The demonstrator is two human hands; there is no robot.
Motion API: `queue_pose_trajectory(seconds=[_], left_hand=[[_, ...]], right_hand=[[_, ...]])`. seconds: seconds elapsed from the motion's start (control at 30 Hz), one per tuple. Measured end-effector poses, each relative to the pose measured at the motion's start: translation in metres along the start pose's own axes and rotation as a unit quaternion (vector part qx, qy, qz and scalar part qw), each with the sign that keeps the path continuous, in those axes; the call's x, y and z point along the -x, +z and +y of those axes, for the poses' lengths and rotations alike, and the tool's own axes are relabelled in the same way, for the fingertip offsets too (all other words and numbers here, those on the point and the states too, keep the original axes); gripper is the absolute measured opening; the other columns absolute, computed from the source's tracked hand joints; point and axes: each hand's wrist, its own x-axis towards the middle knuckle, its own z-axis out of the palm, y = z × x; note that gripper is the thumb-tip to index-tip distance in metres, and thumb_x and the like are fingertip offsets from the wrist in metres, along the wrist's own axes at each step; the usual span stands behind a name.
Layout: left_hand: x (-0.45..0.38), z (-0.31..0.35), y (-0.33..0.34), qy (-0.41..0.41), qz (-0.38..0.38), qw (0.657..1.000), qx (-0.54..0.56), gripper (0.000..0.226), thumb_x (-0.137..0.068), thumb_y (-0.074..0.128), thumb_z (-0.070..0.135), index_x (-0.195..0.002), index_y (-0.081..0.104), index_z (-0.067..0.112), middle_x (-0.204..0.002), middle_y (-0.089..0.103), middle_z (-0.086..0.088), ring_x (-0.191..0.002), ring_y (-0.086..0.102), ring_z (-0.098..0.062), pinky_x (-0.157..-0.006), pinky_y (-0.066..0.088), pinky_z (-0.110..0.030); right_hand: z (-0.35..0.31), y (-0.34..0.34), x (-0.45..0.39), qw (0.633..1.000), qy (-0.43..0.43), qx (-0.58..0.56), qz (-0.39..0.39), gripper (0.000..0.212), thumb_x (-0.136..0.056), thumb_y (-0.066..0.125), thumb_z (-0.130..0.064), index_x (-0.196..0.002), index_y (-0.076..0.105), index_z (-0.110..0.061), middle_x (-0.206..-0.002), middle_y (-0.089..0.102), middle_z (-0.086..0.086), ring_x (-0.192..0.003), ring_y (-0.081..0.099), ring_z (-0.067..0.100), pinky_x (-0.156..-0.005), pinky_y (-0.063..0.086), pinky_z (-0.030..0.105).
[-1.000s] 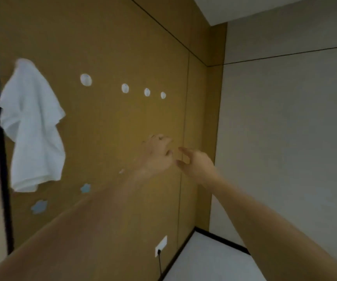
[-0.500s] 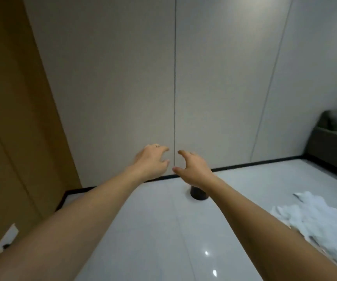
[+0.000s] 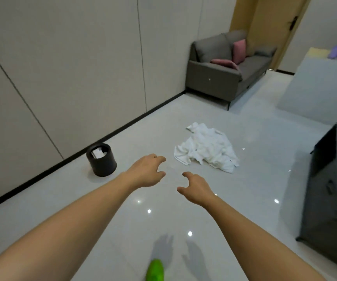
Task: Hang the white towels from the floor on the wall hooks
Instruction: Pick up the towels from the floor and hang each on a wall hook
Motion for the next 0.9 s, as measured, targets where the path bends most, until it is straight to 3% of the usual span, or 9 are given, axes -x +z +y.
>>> queue_pose_trajectory(seconds=[0.2, 0.6, 0.73, 0.9], left_hand=[[-0.151, -0.009, 0.007, 0.037, -0.101, 0.994, 0.022, 0.058, -0.095, 0.054, 0.041, -0.148, 0.037, 0.023, -0.148, 0.043, -0.004, -0.132, 0.045, -0.025, -0.107, 0.039, -0.036], [-0.427, -0.008, 0.032, 0.055, -0.173, 0.983, 0.024, 0.057, -0.093, 0.056, 0.042, -0.145, 0.042, 0.022, -0.144, 0.048, -0.007, -0.13, 0.047, -0.024, -0.103, 0.039, -0.034], [-0.534, -0.011, 0.056, 0.026, -0.19, 0.981, 0.028, 0.056, -0.094, 0.056, 0.042, -0.145, 0.042, 0.024, -0.143, 0.048, -0.007, -0.13, 0.046, -0.024, -0.104, 0.039, -0.035], [-0.639, -0.03, 0.072, -0.053, -0.241, 0.969, 0.021, 0.054, -0.095, 0.055, 0.041, -0.144, 0.044, 0.023, -0.142, 0.049, -0.007, -0.13, 0.046, -0.023, -0.105, 0.039, -0.034]], right_hand=[[0.043, -0.038, -0.101, 0.993, 0.116, -0.025, 0.001, 0.066, -0.089, 0.063, -0.039, -0.147, 0.039, -0.019, -0.141, 0.051, 0.007, -0.124, 0.052, 0.024, -0.095, 0.043, 0.031], [0.143, -0.101, -0.301, 0.967, 0.241, -0.083, -0.015, 0.056, -0.086, 0.065, -0.032, -0.139, 0.052, -0.017, -0.13, 0.062, 0.005, -0.119, 0.057, 0.018, -0.095, 0.046, 0.028], [0.19, -0.116, -0.417, 0.962, 0.247, -0.109, -0.031, 0.053, -0.088, 0.065, -0.033, -0.137, 0.055, -0.015, -0.129, 0.062, 0.006, -0.118, 0.058, 0.02, -0.095, 0.044, 0.028], [0.225, -0.126, -0.545, 0.949, 0.264, -0.132, -0.107, 0.049, -0.089, 0.065, -0.033, -0.133, 0.057, -0.014, -0.131, 0.061, 0.007, -0.119, 0.057, 0.022, -0.1, 0.045, 0.03]])
